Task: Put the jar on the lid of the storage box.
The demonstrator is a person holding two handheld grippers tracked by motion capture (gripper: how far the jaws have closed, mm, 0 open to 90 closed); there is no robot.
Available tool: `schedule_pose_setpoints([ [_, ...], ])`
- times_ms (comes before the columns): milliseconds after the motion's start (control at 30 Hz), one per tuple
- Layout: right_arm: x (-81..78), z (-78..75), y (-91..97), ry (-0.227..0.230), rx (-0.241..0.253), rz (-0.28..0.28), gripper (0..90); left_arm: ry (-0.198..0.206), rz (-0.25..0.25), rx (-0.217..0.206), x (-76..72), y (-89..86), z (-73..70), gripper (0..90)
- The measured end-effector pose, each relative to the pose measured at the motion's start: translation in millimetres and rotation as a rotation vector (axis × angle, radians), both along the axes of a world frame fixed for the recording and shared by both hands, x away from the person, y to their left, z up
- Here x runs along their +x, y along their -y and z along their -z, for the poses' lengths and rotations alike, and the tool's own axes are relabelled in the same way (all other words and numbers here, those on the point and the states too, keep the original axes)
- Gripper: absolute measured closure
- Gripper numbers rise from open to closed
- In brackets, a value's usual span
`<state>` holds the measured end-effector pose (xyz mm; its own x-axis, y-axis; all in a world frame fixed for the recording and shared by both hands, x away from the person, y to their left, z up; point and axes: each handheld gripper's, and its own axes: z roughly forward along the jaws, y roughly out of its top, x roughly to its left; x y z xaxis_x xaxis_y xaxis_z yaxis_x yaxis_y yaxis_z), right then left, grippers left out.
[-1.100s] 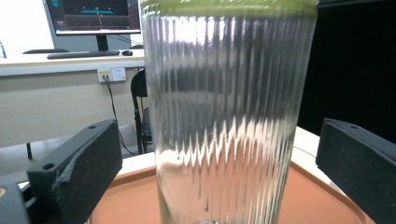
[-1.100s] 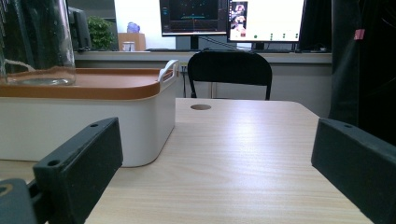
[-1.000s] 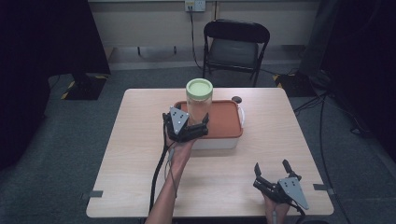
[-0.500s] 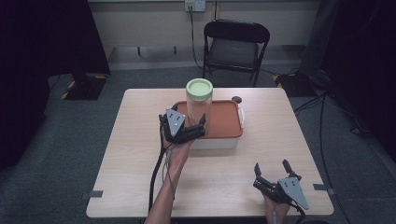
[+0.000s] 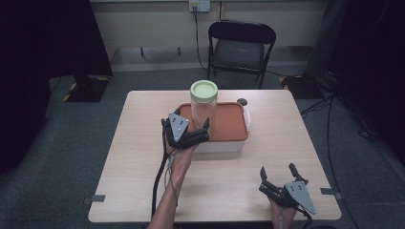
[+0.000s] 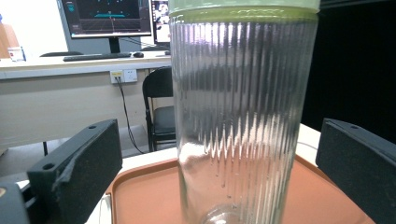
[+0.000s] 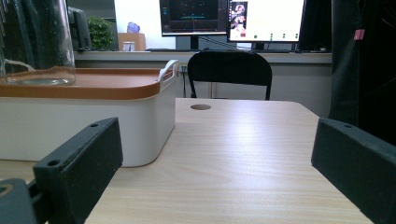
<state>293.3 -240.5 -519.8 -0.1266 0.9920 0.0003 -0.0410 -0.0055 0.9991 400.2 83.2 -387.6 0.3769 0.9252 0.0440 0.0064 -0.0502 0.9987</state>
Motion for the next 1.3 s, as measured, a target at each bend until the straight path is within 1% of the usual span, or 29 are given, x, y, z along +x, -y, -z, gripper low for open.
schedule_pose_setpoints([
  [33, 0.0, 0.0, 0.0, 0.000, 0.000, -0.001, 1.2, 0.005, -0.004, -0.001, -1.1, 0.0, 0.4, 0.0],
  [133, 0.0, 0.0, 0.0, 0.000, 0.000, -0.001, 1.2, 0.002, -0.005, -0.014, -3.5, -0.8, -0.3, 0.0],
  [200, 0.0, 0.0, 0.0, 0.000, 0.001, -0.001, 1.2, 0.007, -0.010, -0.013, -4.8, -0.6, -1.0, 0.0],
  [333, 0.0, 0.0, 0.1, 0.000, 0.000, -0.002, 1.2, 0.002, -0.008, -0.004, -7.0, 1.0, -1.7, 0.1],
  [433, 0.0, 0.0, 0.1, 0.000, 0.000, -0.002, 1.2, 0.005, -0.008, -0.013, -8.8, 0.7, -2.4, 0.1],
  [533, 0.0, 0.0, 0.1, 0.000, 0.001, -0.002, 1.2, 0.005, -0.023, -0.010, -10.5, 0.8, -3.1, 0.3],
  [667, 0.0, 0.0, 0.0, 0.000, 0.001, -0.001, 1.3, 0.006, -0.028, -0.004, -11.7, 1.3, -1.7, 0.2],
  [767, 0.0, 0.0, 0.1, -0.001, 0.001, 0.001, 1.3, 0.009, -0.028, -0.008, -13.6, 0.2, -0.8, 0.2],
  [833, 0.0, 0.0, 0.1, -0.001, 0.000, 0.001, 1.2, 0.005, -0.042, -0.002, -15.1, 0.1, -0.7, 0.2],
  [900, 0.0, 0.0, 0.1, -0.001, 0.000, 0.000, 1.2, 0.008, -0.034, -0.009, -16.4, -0.6, -0.3, 0.2],
  [933, 0.0, 0.0, 0.1, -0.001, 0.000, 0.000, 1.2, 0.011, -0.041, -0.003, -17.2, -0.8, -0.2, 0.2],
  [1000, 0.0, 0.0, 0.0, 0.000, 0.000, 0.000, 1.2, 0.017, -0.041, -0.005, -18.6, -1.6, 0.1, 0.2],
  [1133, 0.0, 0.0, 0.1, -0.001, 0.000, 0.000, 1.2, 0.026, -0.036, -0.016, -21.5, -4.2, -0.5, 0.2],
  [1300, 0.0, -0.1, 0.0, 0.000, 0.000, 0.000, 1.2, 0.037, -0.047, -0.029, -25.2, -9.8, -0.8, 0.2],
])
